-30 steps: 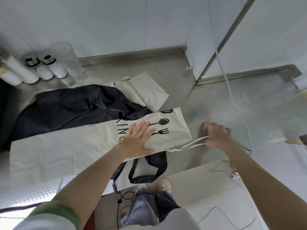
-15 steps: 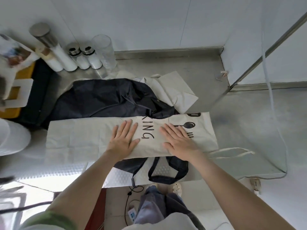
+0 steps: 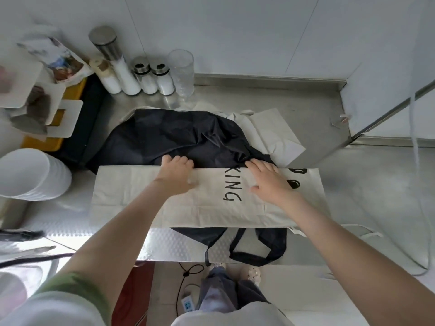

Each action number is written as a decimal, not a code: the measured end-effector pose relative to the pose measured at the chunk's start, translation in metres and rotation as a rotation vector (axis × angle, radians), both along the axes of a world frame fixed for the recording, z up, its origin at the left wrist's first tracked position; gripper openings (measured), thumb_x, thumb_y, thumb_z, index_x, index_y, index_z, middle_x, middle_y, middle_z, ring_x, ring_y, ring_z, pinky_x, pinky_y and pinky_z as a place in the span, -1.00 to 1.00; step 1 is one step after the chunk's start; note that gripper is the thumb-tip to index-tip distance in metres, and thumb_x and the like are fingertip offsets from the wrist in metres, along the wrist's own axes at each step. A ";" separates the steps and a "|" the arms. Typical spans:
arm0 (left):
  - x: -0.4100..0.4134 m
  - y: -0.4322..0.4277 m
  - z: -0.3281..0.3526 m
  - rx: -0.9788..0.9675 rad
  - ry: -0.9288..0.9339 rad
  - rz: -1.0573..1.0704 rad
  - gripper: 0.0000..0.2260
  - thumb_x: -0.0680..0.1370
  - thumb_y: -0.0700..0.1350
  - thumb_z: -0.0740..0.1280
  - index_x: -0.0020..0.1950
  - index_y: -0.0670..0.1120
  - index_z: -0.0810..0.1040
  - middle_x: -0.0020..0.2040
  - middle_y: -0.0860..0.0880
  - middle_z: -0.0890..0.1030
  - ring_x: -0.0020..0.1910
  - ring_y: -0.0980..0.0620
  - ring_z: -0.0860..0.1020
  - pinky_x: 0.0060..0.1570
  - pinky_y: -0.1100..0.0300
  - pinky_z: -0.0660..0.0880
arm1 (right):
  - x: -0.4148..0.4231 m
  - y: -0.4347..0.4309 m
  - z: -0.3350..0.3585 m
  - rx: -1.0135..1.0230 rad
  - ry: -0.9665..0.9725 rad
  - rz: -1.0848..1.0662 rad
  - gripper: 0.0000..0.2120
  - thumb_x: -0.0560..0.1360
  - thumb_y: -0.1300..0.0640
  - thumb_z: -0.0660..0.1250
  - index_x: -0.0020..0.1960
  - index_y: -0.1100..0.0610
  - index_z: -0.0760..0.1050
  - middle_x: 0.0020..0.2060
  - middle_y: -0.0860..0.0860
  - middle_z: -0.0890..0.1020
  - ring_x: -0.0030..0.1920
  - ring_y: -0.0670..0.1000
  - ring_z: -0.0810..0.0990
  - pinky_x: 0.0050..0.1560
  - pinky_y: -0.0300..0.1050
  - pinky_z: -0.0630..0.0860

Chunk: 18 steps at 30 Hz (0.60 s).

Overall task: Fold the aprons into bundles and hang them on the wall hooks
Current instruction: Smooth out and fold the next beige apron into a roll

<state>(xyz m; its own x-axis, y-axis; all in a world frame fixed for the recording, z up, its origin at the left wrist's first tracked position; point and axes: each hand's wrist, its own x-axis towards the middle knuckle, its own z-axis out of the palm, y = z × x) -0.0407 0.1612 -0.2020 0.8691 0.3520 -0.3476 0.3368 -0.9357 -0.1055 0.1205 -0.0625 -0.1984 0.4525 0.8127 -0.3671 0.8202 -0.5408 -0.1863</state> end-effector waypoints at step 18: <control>-0.010 0.006 0.020 0.013 -0.146 -0.075 -0.83 0.59 -0.20 0.23 0.18 -0.11 0.48 0.04 -0.07 0.54 0.06 -0.07 0.48 -0.04 0.14 0.38 | 0.010 -0.029 0.029 0.014 -0.327 0.107 -0.46 0.47 0.35 0.06 0.41 0.09 0.40 -0.03 0.07 0.60 -0.17 0.14 0.63 -0.28 -0.11 0.42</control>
<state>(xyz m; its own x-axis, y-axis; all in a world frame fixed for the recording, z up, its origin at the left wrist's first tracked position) -0.0510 0.1676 -0.1825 0.9341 0.2878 -0.2114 0.2786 -0.9576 -0.0728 0.1304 -0.0915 -0.1694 0.4564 0.8658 -0.2053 0.8897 -0.4478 0.0894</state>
